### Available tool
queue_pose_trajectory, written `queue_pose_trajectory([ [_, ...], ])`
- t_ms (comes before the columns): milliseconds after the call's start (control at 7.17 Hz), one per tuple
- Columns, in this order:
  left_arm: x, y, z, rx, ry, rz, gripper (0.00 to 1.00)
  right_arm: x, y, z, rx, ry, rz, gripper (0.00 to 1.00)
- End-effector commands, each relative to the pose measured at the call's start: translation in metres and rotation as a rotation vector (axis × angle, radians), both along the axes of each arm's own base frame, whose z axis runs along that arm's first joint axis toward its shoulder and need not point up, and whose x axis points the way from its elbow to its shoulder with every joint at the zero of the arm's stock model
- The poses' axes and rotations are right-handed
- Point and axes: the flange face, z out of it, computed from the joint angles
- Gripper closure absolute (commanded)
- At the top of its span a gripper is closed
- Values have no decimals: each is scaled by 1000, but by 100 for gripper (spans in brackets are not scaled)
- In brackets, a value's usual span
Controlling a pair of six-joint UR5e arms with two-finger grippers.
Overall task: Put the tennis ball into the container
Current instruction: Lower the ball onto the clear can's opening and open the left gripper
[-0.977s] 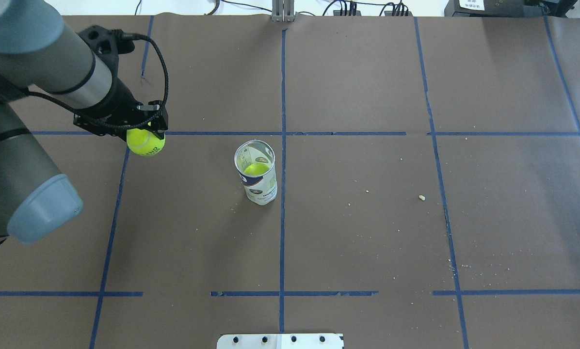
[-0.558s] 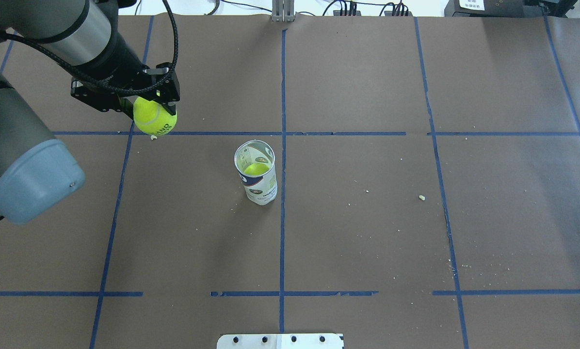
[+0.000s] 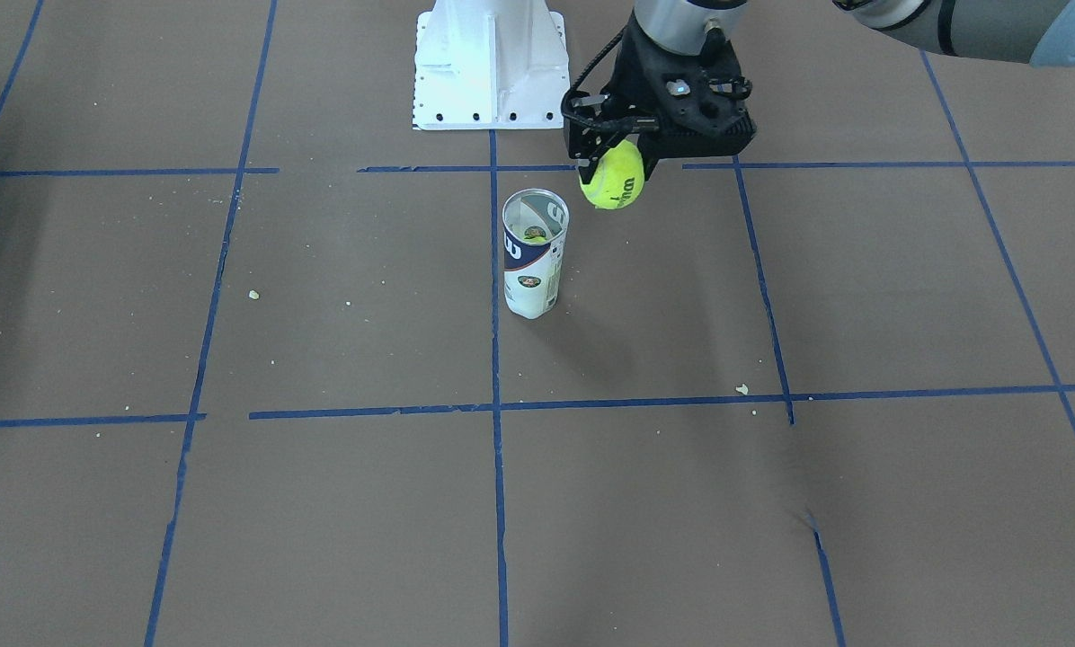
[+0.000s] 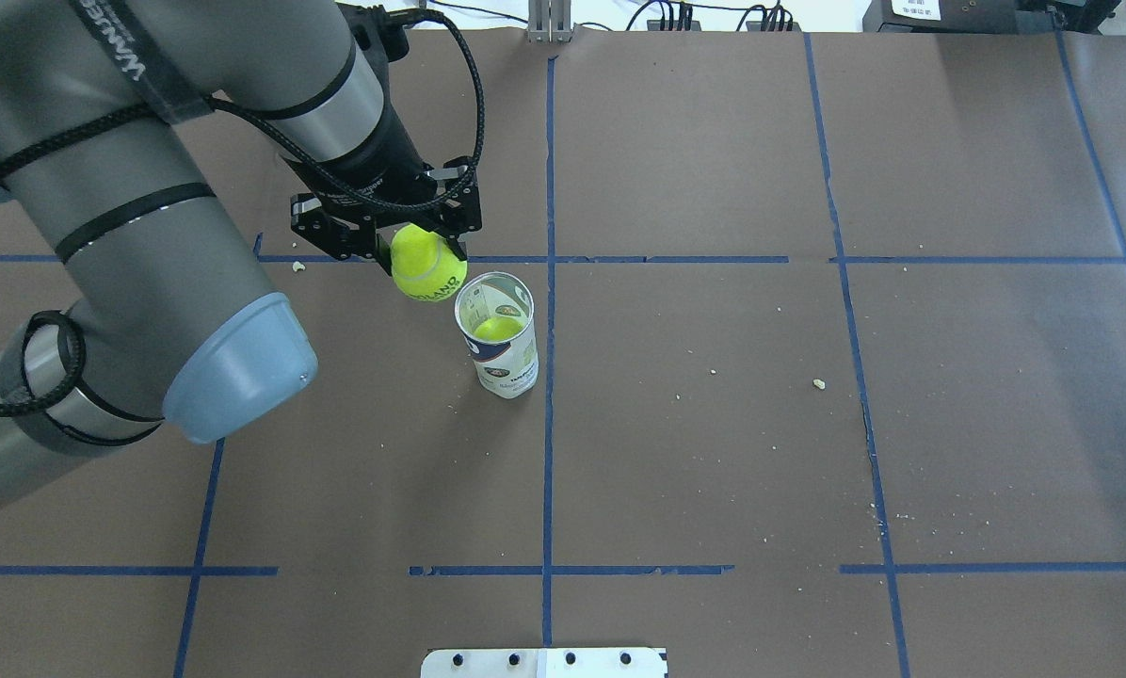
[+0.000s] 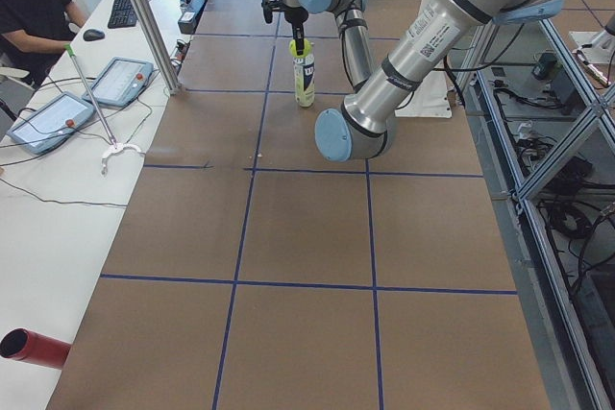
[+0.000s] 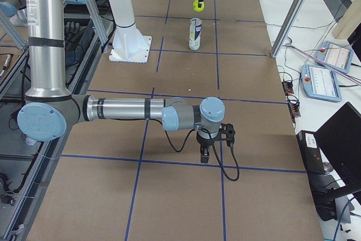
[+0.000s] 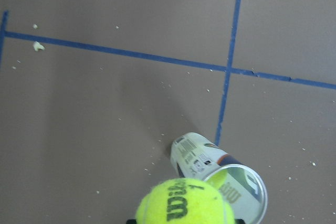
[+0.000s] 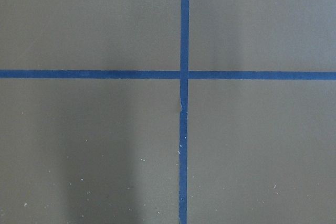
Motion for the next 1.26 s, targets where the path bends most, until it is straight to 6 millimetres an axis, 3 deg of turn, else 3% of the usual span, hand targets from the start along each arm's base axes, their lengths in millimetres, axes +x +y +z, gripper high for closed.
queue_pose_trajectory([
  [0, 18, 3, -4, -6, 39, -3, 100, 0, 0, 0, 0, 0, 0, 0],
  [558, 35, -1, 0, -7, 62, -2, 100, 0, 0, 0, 0, 0, 0, 0],
  [698, 35, -1, 4, 1, 58, 4, 68, 0, 0, 0, 0, 0, 0, 0],
  [837, 34, 0, 6, 17, 74, 5, 1, 0, 0, 0, 0, 0, 0, 0],
  [1116, 32, 3, 4, 15, 86, 7, 0, 0, 0, 0, 0, 0, 0, 0],
])
